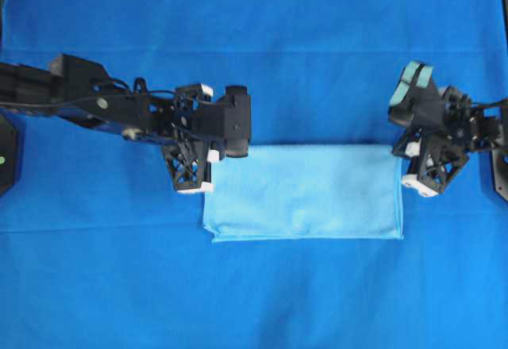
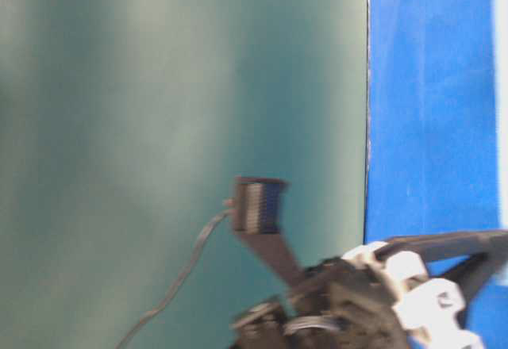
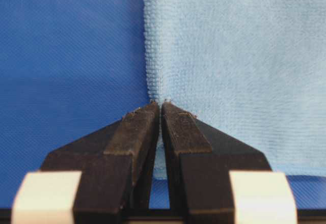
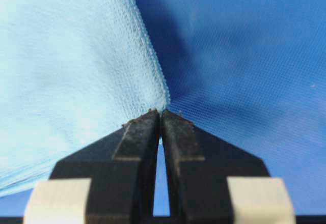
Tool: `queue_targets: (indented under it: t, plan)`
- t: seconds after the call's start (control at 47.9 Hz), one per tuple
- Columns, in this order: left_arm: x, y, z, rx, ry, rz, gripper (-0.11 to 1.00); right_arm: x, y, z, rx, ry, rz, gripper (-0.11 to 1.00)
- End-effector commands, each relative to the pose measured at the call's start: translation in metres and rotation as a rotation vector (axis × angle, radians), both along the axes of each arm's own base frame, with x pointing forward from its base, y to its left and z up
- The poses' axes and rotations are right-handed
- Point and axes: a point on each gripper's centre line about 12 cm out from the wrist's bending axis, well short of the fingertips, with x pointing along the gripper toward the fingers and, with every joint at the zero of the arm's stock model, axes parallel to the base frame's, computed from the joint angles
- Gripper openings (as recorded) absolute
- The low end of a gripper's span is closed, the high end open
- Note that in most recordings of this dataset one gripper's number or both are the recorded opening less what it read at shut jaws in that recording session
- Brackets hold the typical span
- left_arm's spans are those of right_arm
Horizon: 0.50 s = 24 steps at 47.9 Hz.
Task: Fold the light blue towel.
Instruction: 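Lift the right end with the right gripper and swing it over toward the left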
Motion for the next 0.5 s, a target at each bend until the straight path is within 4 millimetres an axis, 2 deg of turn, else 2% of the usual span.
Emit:
queue_targets:
  t: [0.0, 0.063, 0.229, 0.48]
  plan:
    - [0.005, 0.001, 0.042, 0.006, -0.089, -0.001, 0.04, 0.003, -0.001, 0.025, -0.006, -0.044, -0.01, 0.03]
    - [0.006, 0.0, 0.062, 0.008, -0.118, -0.004, 0.04, 0.001, -0.001, 0.039, -0.01, -0.062, -0.019, 0.03]
    - [0.003, 0.0, 0.102, 0.01, -0.164, -0.007, 0.04, -0.004, -0.002, 0.079, -0.021, -0.124, -0.031, 0.03]
    - [0.002, 0.001, 0.152, 0.029, -0.246, -0.02, 0.04, -0.011, -0.006, 0.121, -0.065, -0.226, -0.028, 0.03]
